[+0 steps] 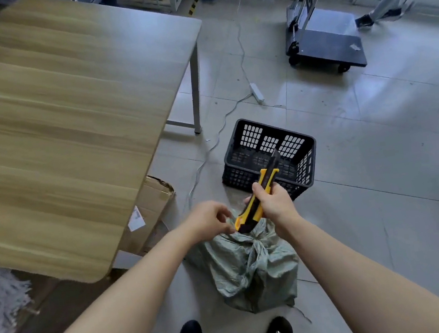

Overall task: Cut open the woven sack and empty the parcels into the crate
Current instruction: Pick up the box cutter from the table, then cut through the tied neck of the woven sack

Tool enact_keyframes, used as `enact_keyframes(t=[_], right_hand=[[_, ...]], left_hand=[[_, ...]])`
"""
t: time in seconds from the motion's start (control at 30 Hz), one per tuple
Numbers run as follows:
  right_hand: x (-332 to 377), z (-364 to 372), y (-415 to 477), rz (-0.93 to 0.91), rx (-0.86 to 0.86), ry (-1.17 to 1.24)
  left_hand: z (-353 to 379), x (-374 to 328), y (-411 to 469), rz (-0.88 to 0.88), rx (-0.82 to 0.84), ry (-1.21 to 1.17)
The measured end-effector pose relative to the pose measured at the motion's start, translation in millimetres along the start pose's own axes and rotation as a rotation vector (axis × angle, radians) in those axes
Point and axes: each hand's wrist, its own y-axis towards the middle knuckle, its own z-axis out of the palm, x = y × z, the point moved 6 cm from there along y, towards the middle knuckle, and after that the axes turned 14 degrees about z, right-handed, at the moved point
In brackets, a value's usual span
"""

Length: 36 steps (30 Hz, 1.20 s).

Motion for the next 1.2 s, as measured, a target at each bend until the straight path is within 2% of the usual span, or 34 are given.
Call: enact_keyframes(t=[0.17,0.4,0.57,0.9,1.2], right_hand=[[-31.1,-64.5,17.6,0.028,0.038,-0.117],[-77.6,-120.9,63.7,0.152,0.154,-0.317],[-96.1,-133.4,91.0,0.185,0.148,-0.354],[-125.2,-135.6,174.0,0.201,0.061,-0.411],[-181.7,-141.9,253.3,0.238,0.044,-0.428]], left_hand=[[60.2,2.0,23.0,-0.091,0.052,0.22],[144.0,4.1,58.9,-0.159,0.116,0.303],[175.1,12.2,88.7,-0.18,0.217,0.38],[203.2,54.7,171.8,-0.068,0.34,0.657],[256.3,100.3,247.1,-0.003,0.406,0.733]])
